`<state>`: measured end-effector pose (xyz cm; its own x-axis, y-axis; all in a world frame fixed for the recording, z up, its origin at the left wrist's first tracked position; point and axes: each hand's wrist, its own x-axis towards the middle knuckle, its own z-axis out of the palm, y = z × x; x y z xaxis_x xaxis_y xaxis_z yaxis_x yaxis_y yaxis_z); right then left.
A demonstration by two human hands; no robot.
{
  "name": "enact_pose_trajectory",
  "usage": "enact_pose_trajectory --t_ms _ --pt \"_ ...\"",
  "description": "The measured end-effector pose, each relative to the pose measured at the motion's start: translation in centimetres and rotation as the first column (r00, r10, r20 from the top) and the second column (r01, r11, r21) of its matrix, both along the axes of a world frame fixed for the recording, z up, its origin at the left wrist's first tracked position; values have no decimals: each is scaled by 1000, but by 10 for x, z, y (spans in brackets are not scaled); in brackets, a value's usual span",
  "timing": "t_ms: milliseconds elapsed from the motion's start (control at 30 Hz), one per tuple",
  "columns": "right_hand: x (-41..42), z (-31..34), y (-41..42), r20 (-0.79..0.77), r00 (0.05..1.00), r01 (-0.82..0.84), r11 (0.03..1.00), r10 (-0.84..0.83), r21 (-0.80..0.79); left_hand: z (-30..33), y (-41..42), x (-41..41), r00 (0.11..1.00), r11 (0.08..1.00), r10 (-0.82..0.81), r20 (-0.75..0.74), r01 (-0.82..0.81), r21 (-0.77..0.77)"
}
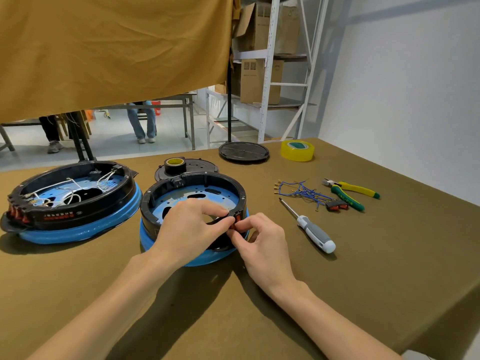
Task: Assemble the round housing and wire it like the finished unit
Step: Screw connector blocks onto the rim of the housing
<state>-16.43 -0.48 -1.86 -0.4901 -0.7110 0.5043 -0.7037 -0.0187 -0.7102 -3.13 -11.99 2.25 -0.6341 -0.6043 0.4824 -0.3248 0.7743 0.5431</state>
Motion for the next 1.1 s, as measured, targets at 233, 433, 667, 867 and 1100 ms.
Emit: enact_pose_trajectory --t_ms 233,433,667,867,1100 --pt "-2 -4 -2 -14 1000 -9 1000 10 22 -8 9 -4 995 980 61 -76 -74 -184" --pt "-3 0 -4 3 1000 14 999 -14 32 -6 8 -1 997 985 46 -69 -57 -165" --pt "-1 0 4 -65 997 31 999 -29 29 -6 17 1 995 985 52 -85 -65 -160" --pt "0 -1 6 -16 999 39 999 -39 12 -6 20 2 997 983 48 -60 -58 -172" --pt "-4 0 5 93 996 -22 999 19 24 -7 22 0 995 981 59 -85 -73 -179"
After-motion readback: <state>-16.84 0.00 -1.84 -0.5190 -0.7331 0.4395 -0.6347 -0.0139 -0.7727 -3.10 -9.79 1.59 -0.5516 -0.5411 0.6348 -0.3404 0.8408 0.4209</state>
